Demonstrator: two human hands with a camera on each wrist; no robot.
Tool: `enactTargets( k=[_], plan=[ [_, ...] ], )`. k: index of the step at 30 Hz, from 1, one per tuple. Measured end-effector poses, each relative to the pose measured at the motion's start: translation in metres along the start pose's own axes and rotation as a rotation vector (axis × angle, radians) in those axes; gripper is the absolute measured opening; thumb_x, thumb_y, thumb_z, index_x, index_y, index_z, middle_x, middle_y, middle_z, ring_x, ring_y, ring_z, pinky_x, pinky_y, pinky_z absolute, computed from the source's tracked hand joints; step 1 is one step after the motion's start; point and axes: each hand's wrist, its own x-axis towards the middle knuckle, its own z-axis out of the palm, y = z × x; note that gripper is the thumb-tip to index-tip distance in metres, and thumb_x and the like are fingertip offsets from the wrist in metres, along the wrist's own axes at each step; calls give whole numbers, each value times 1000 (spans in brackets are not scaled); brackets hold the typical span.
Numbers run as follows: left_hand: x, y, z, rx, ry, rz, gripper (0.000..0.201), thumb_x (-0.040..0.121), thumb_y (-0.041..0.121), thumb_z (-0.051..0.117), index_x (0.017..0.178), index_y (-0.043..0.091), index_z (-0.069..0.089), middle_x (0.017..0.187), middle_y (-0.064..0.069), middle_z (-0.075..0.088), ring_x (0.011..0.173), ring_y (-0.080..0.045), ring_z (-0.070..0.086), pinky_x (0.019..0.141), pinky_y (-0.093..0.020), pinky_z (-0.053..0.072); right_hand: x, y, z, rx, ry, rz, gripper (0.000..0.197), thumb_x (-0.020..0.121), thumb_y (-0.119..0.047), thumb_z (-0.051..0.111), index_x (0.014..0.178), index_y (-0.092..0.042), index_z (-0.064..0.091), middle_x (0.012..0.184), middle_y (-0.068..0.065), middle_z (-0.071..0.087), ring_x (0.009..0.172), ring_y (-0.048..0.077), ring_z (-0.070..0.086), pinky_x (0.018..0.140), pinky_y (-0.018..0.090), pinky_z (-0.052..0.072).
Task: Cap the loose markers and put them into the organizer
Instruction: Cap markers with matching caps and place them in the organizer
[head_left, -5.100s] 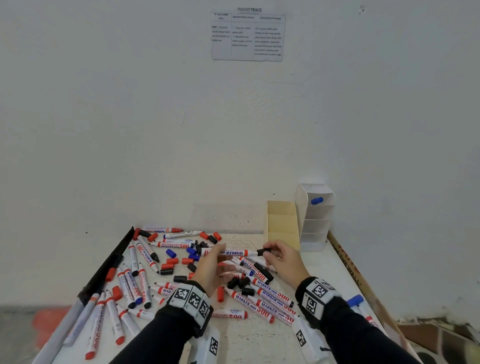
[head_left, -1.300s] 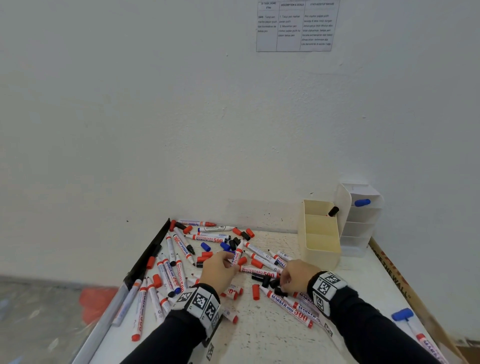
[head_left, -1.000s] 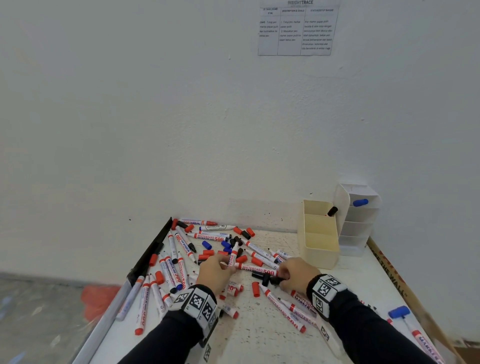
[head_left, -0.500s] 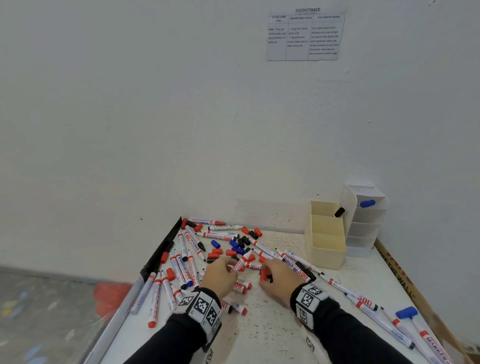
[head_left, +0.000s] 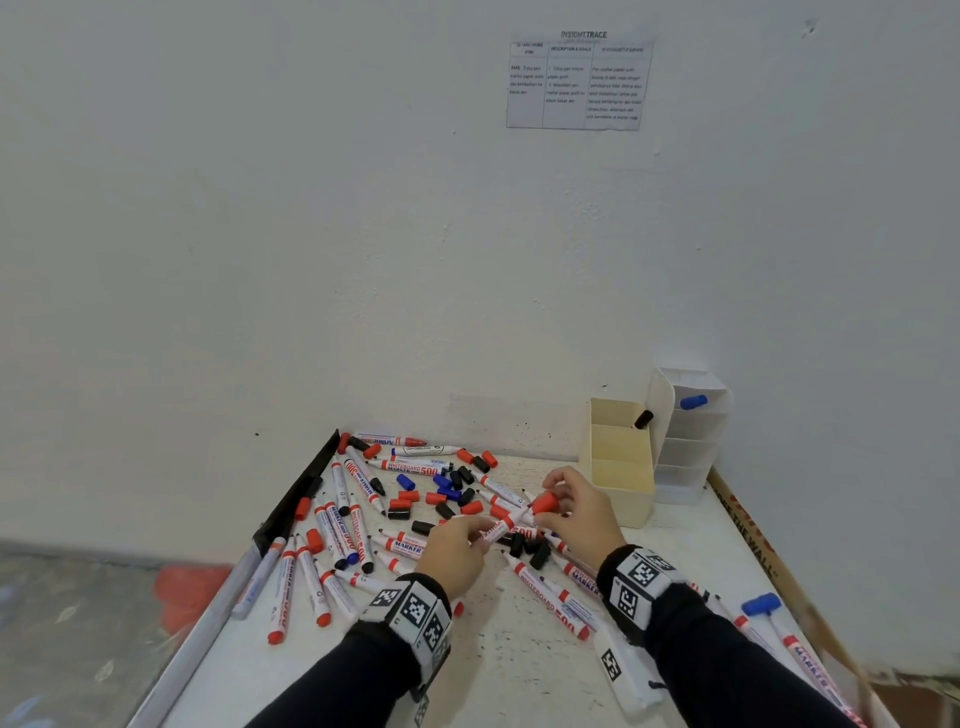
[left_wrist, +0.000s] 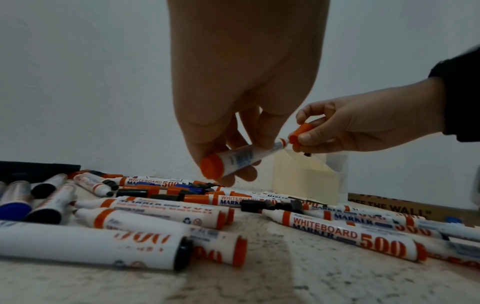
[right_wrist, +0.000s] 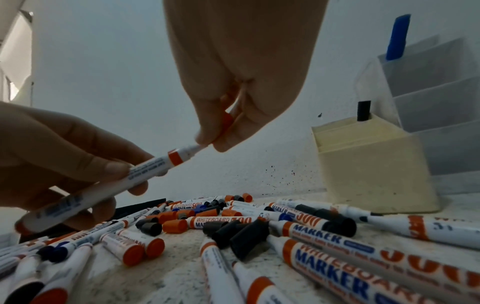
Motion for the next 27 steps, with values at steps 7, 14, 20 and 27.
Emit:
enactTargets(
  k=[7,14,20,27],
  plan=[
    [-9,16,7,8,-35,52,34,95,10,47,127,17,56,126,-1,58,116,-15,51,102,-26,37,-9,5,-11,13,55,5,23,78,-3,69,89,-19,57,92,2,65,84,13,63,66,14,51],
    [-15,19,10,-124,-101,46,30,95,17,45,124,15,55,88,4,57,66,-5,48,60,-15,42,-15,-1,-18,-41,-70,129,22,97,-25,43,94,-13,61,77,-1,65,54,8,52,50,13,45],
    [-21,31,15,-39,-58,186,27,90,22,57,116,16,60,93,7,60,77,-5,53,78,-22,47,-20,-8,-17,-161,-33,57,42,98,-38,34,63,-18,45,59,-2,39,55,11,37,56,24,32],
    [-19,52,23,-79,-186,195,24,100,26,33,83,20,48,71,5,45,59,-6,41,56,-19,35,-14,-14,-21,-151,-12,89,45,99,-36,32,58,-18,42,56,0,38,52,13,36,55,25,32]
  ],
)
